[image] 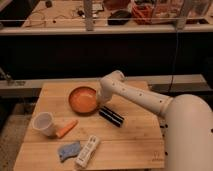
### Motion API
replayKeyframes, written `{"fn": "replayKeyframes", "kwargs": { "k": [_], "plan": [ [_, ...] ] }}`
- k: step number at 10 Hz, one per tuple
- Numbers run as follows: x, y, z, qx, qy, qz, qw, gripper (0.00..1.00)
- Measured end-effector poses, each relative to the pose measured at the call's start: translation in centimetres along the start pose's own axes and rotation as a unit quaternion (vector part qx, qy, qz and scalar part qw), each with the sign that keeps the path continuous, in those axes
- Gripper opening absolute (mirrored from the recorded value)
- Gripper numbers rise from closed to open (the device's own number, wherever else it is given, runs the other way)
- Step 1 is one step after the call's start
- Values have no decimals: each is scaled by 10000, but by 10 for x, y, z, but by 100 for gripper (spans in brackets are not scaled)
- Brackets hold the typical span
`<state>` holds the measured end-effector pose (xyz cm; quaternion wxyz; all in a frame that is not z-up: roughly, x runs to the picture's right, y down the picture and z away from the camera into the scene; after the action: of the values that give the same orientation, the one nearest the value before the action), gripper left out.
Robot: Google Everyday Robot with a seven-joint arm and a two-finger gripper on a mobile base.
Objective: Drag the ceramic bowl in a circle
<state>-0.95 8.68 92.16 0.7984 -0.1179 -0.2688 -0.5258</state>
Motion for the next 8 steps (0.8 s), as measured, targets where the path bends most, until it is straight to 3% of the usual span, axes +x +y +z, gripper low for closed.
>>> {"fn": "replayKeyframes", "kwargs": {
  "k": [2,5,8],
  "plan": [
    [-5,22,-15,0,120,142,9998,0],
    [-41,30,-46,-44,324,28,9995,0],
    [-69,30,-47,-116,255,-246,9993,0]
  ]
}}
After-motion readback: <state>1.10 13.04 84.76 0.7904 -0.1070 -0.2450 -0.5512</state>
